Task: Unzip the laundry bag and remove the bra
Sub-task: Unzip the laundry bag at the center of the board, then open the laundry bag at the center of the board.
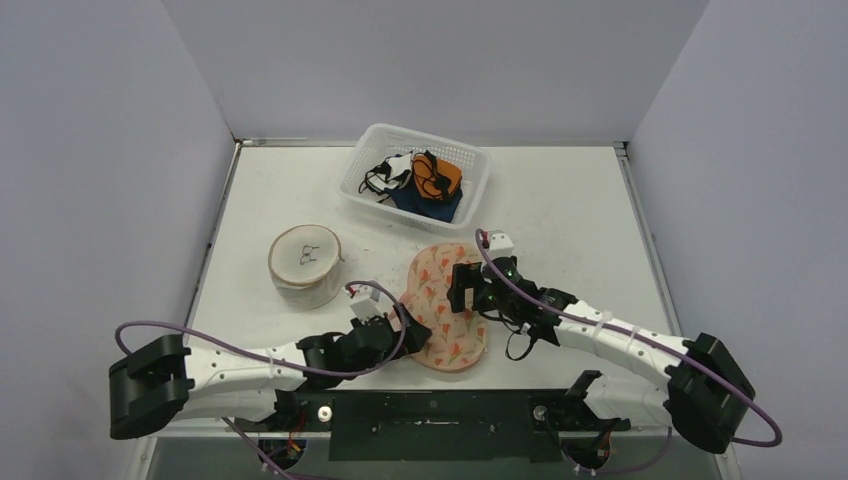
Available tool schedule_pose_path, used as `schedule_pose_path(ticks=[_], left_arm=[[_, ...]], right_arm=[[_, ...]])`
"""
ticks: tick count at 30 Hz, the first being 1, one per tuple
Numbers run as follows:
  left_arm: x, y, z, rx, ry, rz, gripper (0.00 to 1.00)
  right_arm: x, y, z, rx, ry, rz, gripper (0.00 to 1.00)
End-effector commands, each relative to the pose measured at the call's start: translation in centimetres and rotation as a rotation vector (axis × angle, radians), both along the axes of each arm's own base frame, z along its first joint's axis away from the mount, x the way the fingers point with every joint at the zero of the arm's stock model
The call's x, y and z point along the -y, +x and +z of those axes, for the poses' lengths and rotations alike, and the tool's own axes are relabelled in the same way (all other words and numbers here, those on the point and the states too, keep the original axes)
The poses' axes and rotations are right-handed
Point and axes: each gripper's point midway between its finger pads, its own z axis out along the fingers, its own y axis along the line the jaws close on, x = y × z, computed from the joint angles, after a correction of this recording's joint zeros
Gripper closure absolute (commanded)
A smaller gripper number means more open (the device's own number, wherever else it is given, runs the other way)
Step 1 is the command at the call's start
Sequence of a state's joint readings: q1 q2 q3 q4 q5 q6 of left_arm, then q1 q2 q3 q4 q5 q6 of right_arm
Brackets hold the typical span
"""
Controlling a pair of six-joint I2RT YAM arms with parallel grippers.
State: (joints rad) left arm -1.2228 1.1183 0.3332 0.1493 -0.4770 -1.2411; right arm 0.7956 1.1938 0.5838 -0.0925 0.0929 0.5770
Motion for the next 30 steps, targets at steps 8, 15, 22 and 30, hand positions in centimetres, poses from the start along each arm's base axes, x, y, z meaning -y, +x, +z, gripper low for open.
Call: schedule_pose_path(ticks=[8, 15, 22, 30], left_arm=[[-5.8, -0.5, 3.8, 0.04, 0.004, 0.101, 0.12], [-9.3, 0.4, 7.9, 0.156, -0.081, 0.188, 0.13], [-11.9, 0.5, 8.1, 0.167, -0.097, 0.256, 0.13], [-12.8, 0.4, 7.5, 0.155, -0.11, 0.282, 0.13]], right_arm=[[-3.5, -5.6, 6.3, 0.149, -0.111, 0.211, 0.13], [-8.7, -6.8, 5.2, 0.205, -0.167, 0.269, 0.25], [-12.7, -6.2, 3.8, 0.225, -0.24, 0.296, 0.3], [-13.7, -5.6, 2.1, 0.242, -0.363, 0.273, 0.37]])
